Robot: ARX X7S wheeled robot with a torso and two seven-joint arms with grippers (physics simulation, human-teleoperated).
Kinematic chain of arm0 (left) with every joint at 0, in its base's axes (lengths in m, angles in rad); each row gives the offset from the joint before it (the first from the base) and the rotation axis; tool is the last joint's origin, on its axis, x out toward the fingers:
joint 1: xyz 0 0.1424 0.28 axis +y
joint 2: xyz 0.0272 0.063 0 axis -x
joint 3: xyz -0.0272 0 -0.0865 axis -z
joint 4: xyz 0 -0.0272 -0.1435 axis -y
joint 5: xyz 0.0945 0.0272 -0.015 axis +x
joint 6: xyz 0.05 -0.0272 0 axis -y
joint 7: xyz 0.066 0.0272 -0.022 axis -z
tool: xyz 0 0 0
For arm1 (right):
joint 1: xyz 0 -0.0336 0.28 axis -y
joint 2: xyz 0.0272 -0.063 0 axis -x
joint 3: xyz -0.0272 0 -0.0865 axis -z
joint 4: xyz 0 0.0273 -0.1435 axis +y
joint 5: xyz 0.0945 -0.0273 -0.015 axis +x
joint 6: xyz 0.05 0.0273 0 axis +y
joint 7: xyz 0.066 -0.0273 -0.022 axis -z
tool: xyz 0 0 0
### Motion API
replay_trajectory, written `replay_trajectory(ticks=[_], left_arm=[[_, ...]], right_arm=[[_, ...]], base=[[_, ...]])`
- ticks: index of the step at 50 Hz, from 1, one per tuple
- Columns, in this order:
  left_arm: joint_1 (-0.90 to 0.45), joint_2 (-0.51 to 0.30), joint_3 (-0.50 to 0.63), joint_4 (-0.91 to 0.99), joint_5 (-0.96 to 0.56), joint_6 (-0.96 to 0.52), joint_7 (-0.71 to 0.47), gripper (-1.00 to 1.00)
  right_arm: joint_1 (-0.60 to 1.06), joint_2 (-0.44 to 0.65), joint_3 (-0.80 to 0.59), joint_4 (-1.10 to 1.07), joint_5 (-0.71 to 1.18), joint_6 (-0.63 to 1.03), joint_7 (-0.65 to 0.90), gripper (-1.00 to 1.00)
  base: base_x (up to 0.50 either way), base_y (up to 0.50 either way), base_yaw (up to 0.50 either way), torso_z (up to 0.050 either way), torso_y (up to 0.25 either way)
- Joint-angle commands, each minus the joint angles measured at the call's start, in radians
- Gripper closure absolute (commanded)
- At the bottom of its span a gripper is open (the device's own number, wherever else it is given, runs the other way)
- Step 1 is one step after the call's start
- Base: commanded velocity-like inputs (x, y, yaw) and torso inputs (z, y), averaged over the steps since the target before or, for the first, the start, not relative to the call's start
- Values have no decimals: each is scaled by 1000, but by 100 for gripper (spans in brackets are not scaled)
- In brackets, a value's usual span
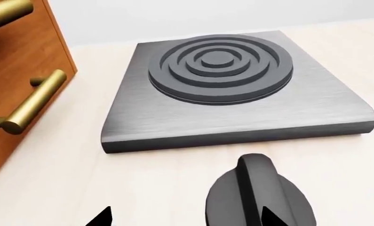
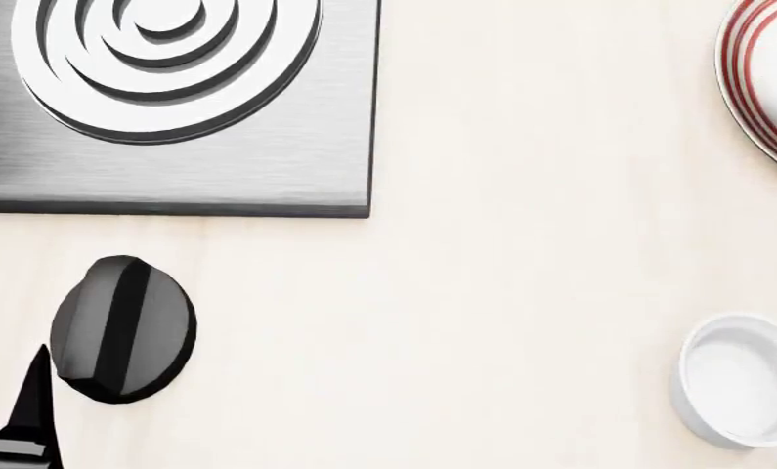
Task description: Pick the akita bowl next to the ramekin and place it on the plate.
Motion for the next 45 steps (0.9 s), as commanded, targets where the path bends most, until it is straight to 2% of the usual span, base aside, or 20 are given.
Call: replay_trajectory(ticks=[1,28,36,45], left_arm=[[-4,-4,-1,2,-5,-1,-5,-100],[-3,-10,5,0,-9,5,-8,-100],[0,-11,4,-1,-9,9,-10,-100],[3,-12,7,-4,-5,15,-9,-100]], right_arm=[[58,-8,-22,117,-54,-30,-49,100],[24,-21,-18,161,-66,-62,-74,100],[55,-32,-28,235,-89,-83,-114,100],[24,-19,-14,197,-81,-75,-98,100]], base=[[0,0,0,0,0],[0,0,0,0,0],[0,0,0,0,1],[0,0,0,0,0]])
